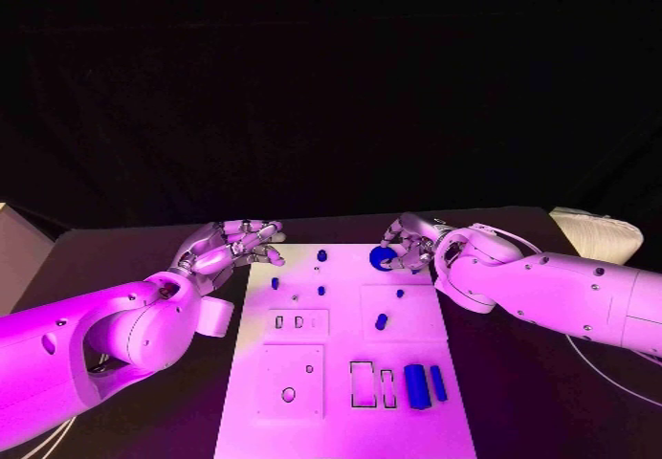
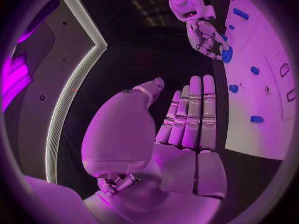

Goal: Assemble the parts on the task board

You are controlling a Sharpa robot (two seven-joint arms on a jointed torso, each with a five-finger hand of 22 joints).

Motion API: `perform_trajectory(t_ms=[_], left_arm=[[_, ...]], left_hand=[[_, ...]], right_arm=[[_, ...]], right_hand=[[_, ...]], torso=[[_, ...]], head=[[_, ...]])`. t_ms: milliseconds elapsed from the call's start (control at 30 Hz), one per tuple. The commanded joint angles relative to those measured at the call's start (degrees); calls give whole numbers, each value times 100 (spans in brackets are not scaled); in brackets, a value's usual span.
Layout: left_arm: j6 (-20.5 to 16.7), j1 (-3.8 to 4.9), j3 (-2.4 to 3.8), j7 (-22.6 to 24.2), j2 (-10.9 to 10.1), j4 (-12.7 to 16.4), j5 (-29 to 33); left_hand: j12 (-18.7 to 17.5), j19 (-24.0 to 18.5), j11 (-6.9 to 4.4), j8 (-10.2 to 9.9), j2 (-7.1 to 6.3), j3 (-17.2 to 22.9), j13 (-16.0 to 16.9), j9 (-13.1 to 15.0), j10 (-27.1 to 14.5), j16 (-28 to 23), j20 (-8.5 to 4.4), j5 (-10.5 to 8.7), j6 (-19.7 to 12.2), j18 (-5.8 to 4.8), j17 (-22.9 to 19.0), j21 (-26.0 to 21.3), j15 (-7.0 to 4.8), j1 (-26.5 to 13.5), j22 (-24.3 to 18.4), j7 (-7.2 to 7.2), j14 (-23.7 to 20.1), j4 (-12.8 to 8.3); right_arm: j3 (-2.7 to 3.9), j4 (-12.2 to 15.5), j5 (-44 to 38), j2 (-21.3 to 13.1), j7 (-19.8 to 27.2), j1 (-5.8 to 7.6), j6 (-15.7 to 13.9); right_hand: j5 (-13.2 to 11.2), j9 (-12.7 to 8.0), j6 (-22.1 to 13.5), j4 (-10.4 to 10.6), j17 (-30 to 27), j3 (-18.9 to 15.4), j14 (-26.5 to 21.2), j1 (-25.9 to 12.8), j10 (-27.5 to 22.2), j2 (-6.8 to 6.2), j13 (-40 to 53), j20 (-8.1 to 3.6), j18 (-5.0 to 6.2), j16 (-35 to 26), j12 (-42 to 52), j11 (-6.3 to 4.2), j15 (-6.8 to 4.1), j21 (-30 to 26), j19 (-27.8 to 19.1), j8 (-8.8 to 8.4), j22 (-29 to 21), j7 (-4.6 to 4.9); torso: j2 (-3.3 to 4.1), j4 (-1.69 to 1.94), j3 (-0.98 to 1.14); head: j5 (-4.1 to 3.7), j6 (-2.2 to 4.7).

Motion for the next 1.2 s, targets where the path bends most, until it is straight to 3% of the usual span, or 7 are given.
perform_trajectory(t_ms=[33, 433, 633, 767, 1200], left_arm=[[110, 6, 5, 20, 8, 7, -12], [111, 6, 5, 12, 1, 2, -13], [113, 6, 5, 13, -2, 1, -13], [116, 6, 5, 14, -3, 0, -13], [129, 6, 5, 3, 5, -12, -13]], left_hand=[[-29, -52, 22, -24, 20, 13, -4, -7, -26, 38, -4, 15, -8, -3, 5, 18, 2, -25, 5, 36, -38, -8], [-29, -52, 22, -24, 20, 13, -4, -7, -26, 38, -4, 15, -8, -3, 5, 18, 2, -25, 5, 36, -38, -8], [-29, -52, 22, -24, 20, 13, -4, -7, -26, 38, -4, 15, -8, -3, 5, 18, 2, -25, 5, 36, -38, -8], [-28, -64, 22, -25, 26, 20, -3, -7, -26, 46, -2, 15, -6, -3, 8, 31, 3, -33, 15, 36, -44, -10], [-28, -64, 22, -25, 26, 20, -3, -7, -26, 46, -2, 15, -6, -3, 8, 31, 3, -33, 15, 36, -44, -10]], right_arm=[[-2, -21, -150, 16, -41, -9, 134], [-3, -37, -352, 41, -68, -72, 134], [-3, 123, -501, 4, 25, -87, -225], [-2, 274, -633, -9, 98, -89, -576], [29, 860, -984, 193, 201, -60, -1201]], right_hand=[[69, -22, 42, 3, 1507, 115, 597, 49, 533, -20, 1410, 2, -101, 23, 18, -20, 33, 27, 169, 19, 718, 11], [152, -52, 63, -12, 1507, 284, 597, 64, 521, -117, 1397, 4, -105, 23, 6, -19, 35, 41, 174, -7, 741, 13], [197, -57, 331, -29, 1507, 756, 597, 121, 555, -140, 1435, -41, -116, 23, 34, -94, -25, 86, 200, 81, 804, -71], [409, -66, 454, -66, 1507, 1106, 597, 58, 576, -243, 1458, -84, -132, 23, 52, -136, -66, 140, 236, 123, 872, -114], [438, -70, 500, -133, 1507, 1320, 597, -19, 592, -361, 1476, -102, -159, 23, 66, -154, -84, 232, 297, 140, 978, -133]], torso=[[2, -1, 2], [6, 4, 4], [-1, -7, 2], [-1, -6, 2], [-8, -3, -8]], head=[[3, -3], [21, -35], [36, -33], [42, -30], [67, 16]])
